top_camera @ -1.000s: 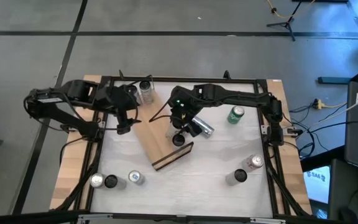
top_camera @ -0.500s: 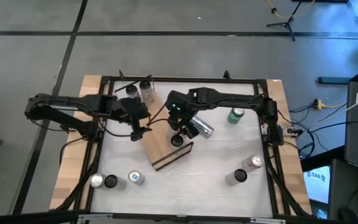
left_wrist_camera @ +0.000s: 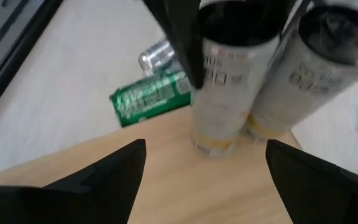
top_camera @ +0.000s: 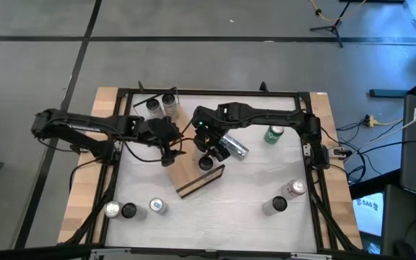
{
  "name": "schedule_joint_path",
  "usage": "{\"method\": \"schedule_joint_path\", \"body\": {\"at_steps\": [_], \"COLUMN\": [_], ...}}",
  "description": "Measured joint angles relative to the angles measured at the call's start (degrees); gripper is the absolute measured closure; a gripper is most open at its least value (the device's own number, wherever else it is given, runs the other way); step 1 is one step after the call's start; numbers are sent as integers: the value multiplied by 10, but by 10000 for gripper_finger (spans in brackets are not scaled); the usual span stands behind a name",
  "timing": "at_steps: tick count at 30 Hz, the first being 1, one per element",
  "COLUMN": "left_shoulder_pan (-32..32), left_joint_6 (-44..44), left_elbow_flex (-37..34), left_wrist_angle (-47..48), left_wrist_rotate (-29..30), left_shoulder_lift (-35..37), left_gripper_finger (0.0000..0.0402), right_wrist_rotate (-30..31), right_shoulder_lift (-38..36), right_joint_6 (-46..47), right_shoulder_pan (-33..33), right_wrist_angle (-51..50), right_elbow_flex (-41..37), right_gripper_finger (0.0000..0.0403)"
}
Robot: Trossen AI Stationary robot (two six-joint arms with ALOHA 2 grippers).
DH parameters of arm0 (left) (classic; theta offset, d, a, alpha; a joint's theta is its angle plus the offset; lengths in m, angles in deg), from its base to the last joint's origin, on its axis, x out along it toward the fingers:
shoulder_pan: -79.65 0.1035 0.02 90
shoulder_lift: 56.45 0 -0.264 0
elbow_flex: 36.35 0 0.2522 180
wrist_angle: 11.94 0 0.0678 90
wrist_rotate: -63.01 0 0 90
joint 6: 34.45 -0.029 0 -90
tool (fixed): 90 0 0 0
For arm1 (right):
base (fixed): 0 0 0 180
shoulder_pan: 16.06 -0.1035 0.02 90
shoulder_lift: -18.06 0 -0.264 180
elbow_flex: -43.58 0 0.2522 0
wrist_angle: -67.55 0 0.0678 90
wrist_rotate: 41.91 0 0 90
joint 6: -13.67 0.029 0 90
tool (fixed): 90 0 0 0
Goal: Place canned beverage on shelf
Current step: Put the white yellow soda can on the shelf aligned with the other white yellow soda can
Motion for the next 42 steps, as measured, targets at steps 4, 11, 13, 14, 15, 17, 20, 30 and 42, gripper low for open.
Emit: {"method": "schedule_joint_path", "body": {"at_steps": [4,11,13,14,15,17,20,30,42], "left_shoulder_pan": [0,-2,-2,-2,-2,-2,-2,-2,-2], "left_joint_6": [8,9,8,8,8,8,9,8,8], "left_elbow_flex": [-9,-13,-13,-13,-13,-13,-13,-12,-12], "left_wrist_angle": [-12,-15,-18,-21,-23,-24,-24,-37,-38], "left_wrist_rotate": [0,0,0,0,1,2,5,5,5], "left_shoulder_lift": [-17,-45,-50,-52,-54,-58,-64,-89,-92], "left_gripper_finger": [80,80,80,80,80,80,80,80,80], "right_wrist_rotate": [1,1,1,1,1,1,1,1,1], "right_shoulder_lift": [0,0,0,0,0,0,0,0,-2], "right_joint_6": [0,0,0,0,0,0,0,0,0], "right_shoulder_pan": [0,0,0,0,0,0,0,0,0], "right_wrist_angle": [2,12,13,13,13,13,13,14,22], "right_elbow_flex": [0,0,0,0,0,0,0,0,1], "right_gripper_finger": [145,145,145,145,145,145,145,139,46]}}
